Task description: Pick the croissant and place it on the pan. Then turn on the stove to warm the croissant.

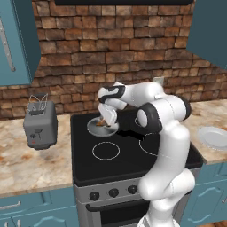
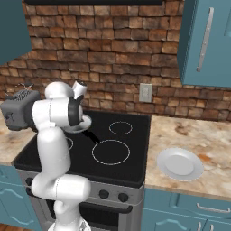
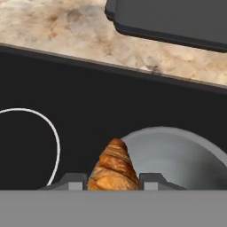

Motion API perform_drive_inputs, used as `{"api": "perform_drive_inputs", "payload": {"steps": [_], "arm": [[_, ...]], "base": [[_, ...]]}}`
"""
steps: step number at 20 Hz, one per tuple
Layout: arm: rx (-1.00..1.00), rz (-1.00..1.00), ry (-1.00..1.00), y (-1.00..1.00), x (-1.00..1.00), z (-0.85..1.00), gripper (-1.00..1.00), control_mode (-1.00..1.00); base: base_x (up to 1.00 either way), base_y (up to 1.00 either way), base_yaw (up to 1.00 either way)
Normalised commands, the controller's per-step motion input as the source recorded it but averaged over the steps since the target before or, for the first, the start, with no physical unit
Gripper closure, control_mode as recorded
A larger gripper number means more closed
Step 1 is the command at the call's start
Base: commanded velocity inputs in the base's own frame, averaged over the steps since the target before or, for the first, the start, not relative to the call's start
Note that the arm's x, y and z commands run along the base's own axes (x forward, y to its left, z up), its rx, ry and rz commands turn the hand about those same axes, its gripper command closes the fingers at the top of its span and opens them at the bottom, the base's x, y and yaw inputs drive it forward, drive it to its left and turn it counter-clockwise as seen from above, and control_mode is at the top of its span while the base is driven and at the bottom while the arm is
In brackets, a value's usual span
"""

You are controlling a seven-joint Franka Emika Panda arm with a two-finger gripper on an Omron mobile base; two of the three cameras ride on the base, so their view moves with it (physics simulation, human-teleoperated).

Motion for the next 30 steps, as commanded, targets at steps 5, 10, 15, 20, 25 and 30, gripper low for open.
{"api": "perform_drive_inputs", "payload": {"steps": [5, 10, 15, 20, 25, 30], "arm": [[0.00, 0.00, 0.00, 0.10, 0.30, -0.18, 1.00, -1.00], [0.00, 0.00, 0.00, 0.04, 0.28, -0.17, 1.00, -1.00], [0.00, 0.00, 0.00, 0.01, 0.22, -0.19, 1.00, -1.00], [0.00, 0.00, 0.00, 0.06, 0.21, -0.21, 1.00, -1.00], [0.00, 0.00, 0.00, 0.09, 0.24, -0.18, 1.00, -1.00], [0.00, 0.00, 0.00, 0.05, 0.22, -0.18, 1.00, -1.00]], "base": [[0.00, 0.00, 0.00], [0.00, 0.00, 0.00], [0.00, 0.00, 0.00], [0.00, 0.00, 0.00], [0.00, 0.00, 0.00], [0.00, 0.00, 0.00]]}}
